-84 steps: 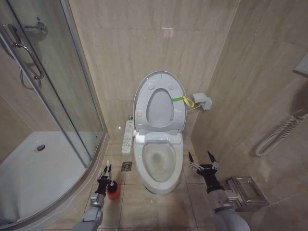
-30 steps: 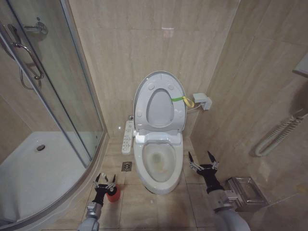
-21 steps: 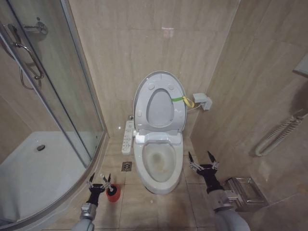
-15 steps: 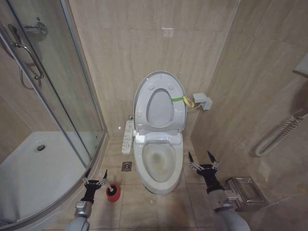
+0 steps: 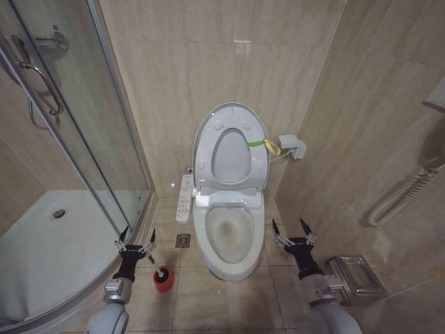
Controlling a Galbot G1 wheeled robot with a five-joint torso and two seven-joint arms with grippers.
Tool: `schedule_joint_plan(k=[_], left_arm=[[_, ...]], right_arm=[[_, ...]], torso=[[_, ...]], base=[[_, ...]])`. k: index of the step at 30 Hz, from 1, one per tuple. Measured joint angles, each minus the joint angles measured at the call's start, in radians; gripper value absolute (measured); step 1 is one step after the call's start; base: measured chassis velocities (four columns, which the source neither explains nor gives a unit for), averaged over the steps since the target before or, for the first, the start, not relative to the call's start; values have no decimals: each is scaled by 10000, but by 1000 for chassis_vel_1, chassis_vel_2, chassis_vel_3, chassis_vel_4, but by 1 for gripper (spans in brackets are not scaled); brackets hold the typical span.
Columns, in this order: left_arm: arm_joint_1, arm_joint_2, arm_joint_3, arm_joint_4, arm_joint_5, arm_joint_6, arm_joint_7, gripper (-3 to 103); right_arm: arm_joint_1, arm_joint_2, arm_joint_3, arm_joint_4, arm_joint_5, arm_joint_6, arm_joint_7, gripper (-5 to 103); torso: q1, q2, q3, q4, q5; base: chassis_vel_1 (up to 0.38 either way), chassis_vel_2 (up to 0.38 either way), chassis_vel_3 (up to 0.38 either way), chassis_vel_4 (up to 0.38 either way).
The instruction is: Open the toilet lid, clean the toilet bowl with a toilet brush, close the toilet lid, and flush.
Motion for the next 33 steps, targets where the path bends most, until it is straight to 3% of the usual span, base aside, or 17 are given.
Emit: schedule_joint_plan(k=[3, 4, 6, 10, 20, 33], left_arm=[[248, 120, -126, -969, -407, 703, -166, 100], [248, 120, -126, -969, -407, 703, -166, 100], [516, 270, -291, -1912, -855, 1394, -313, 100], [749, 304, -382, -2578, -1056, 1728, -179, 100], [1180, -88, -65, -3330, -1547, 1335, 647, 100], [1278, -780, -742, -3270, -1507, 1016, 878, 100]], right_arm=[[0, 0, 0, 0, 0, 0, 0, 100], [0, 0, 0, 0, 0, 0, 0, 100], [0, 0, 0, 0, 0, 0, 0, 100], [0, 0, 0, 0, 0, 0, 0, 100], [0, 0, 0, 0, 0, 0, 0, 100], [0, 0, 0, 0, 0, 0, 0, 100]], torso=[[0, 0, 0, 0, 2], [0, 0, 0, 0, 2], [0, 0, 0, 0, 5], [0, 0, 0, 1, 4], [0, 0, 0, 0, 2], [0, 0, 0, 0, 2]], base=[[0, 0, 0, 0], [0, 0, 0, 0], [0, 0, 0, 0], [0, 0, 0, 0], [0, 0, 0, 0], [0, 0, 0, 0]])
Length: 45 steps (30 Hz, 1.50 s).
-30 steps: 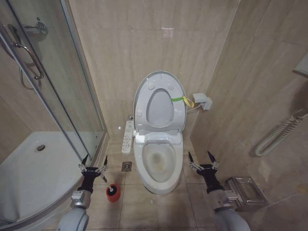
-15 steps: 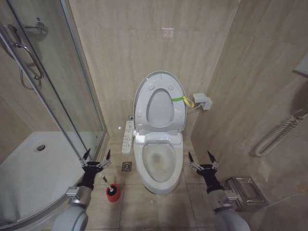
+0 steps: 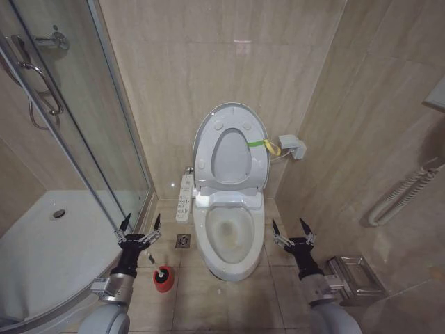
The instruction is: Open the toilet lid, clean the toilet bowl with a toilet brush, close the toilet lid, and flush.
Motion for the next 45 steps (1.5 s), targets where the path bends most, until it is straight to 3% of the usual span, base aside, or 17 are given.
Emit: schedule_joint_plan(k=[5, 14, 22, 26, 32, 45], left_arm=[[1, -113, -101, 171, -35, 13, -190, 100], [86, -493, -66, 1, -240, 589, -614, 100], [284, -620, -155, 29, 585, 1156, -862, 100], [291, -652, -98, 50, 618, 1068, -710, 100], [313, -572, 158, 59, 640, 478, -209, 100], [467, -606, 341, -21, 836, 370, -147, 100]], right_arm=[[0, 0, 0, 0, 0, 0, 0, 100], [0, 0, 0, 0, 0, 0, 0, 100], [0, 0, 0, 0, 0, 0, 0, 100], [0, 0, 0, 0, 0, 0, 0, 100], [0, 0, 0, 0, 0, 0, 0, 100], [0, 0, 0, 0, 0, 0, 0, 100]], torso=[[0, 0, 0, 0, 0], [0, 0, 0, 0, -1], [0, 0, 0, 0, -1], [0, 0, 0, 0, -1], [0, 0, 0, 0, -1], [0, 0, 0, 0, 0]], base=[[0, 0, 0, 0], [0, 0, 0, 0], [0, 0, 0, 0], [0, 0, 0, 0], [0, 0, 0, 0], [0, 0, 0, 0]])
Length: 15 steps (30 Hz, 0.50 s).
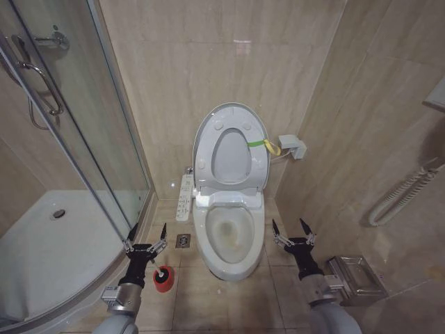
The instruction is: Open the toilet lid, clean the toilet bowl with a toilet brush, close the toilet lid, and flush.
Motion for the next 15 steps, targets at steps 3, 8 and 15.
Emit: schedule_joint_plan(k=[3, 8, 15], left_arm=[[9, 28, -22, -10, -4, -20, 9, 100], [14, 91, -77, -37, -9, -36, 37, 100], [17, 107, -93, -45, -10, -41, 43, 100]], right_arm=[[0, 0, 0, 0, 0, 0, 0, 100], [0, 0, 0, 0, 0, 0, 0, 100], [0, 0, 0, 0, 0, 0, 0, 100]], torso=[[0, 0, 0, 0, 0], [0, 0, 0, 0, 0], [0, 0, 0, 0, 0]], base=[[0, 0, 0, 0], [0, 0, 0, 0], [0, 0, 0, 0]])
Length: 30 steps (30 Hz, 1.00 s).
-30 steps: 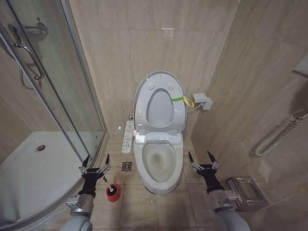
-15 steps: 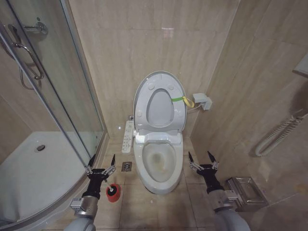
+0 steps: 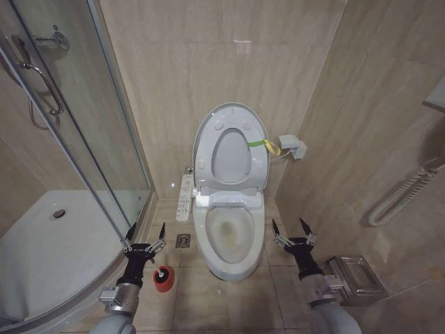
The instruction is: Open the toilet lid, clean the toilet bowl with a toilet brush, close the toilet lid, and flush.
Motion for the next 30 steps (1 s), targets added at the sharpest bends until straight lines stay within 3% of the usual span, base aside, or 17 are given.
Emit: schedule_joint_plan(k=[30], left_arm=[[-1, 4, -3, -3, -10, 4, -1, 100]], right_arm=[[0, 0, 0, 0, 0, 0, 0, 100]], torso=[[0, 0, 0, 0, 0]], base=[[0, 0, 0, 0]])
